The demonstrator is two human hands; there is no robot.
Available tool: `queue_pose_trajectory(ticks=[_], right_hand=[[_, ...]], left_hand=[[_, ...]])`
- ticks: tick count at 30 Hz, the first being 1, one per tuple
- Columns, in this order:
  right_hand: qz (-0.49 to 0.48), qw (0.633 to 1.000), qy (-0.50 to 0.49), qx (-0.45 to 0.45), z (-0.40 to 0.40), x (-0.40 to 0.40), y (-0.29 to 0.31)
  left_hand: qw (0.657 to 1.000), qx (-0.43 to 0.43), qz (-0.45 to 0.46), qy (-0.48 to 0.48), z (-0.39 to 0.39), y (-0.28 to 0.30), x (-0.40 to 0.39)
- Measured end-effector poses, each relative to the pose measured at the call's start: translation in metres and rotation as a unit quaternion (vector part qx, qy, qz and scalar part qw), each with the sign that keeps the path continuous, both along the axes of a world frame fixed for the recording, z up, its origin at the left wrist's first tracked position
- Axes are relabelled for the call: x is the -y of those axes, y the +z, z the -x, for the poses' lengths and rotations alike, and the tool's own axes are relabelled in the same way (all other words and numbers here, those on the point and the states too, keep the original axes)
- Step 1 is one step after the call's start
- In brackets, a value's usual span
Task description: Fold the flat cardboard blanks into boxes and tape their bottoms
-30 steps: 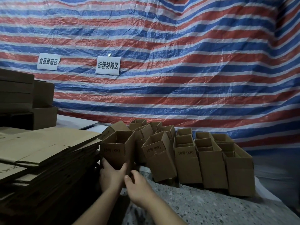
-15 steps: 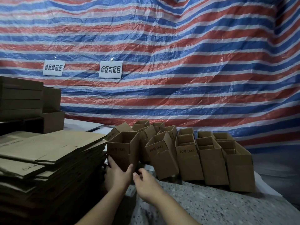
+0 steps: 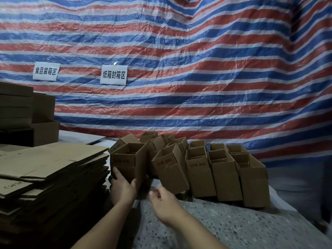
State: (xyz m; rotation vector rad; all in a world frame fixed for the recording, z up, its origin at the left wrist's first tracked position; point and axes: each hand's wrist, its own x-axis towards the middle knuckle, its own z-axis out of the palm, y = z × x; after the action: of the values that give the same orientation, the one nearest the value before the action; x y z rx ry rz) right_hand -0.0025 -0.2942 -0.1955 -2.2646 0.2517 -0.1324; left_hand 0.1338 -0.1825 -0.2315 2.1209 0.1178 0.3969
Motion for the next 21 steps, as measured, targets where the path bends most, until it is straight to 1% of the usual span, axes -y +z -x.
queue_pose_trajectory(ticks=[6, 14, 21], right_hand=[[0.003, 1.000, 0.007, -0.028, 0.005, 0.010, 0.002], [0.006, 0.999, 0.008, -0.033, 0.006, 0.009, 0.008], [0.005, 1.000, -0.008, -0.022, 0.015, 0.006, 0.012]], left_hand=[[1.000, -0.011, 0.005, 0.003, -0.014, 0.001, 0.003], [0.999, -0.014, 0.019, -0.023, -0.022, 0.008, 0.002], [0.999, -0.002, 0.007, -0.042, 0.005, 0.005, 0.000]])
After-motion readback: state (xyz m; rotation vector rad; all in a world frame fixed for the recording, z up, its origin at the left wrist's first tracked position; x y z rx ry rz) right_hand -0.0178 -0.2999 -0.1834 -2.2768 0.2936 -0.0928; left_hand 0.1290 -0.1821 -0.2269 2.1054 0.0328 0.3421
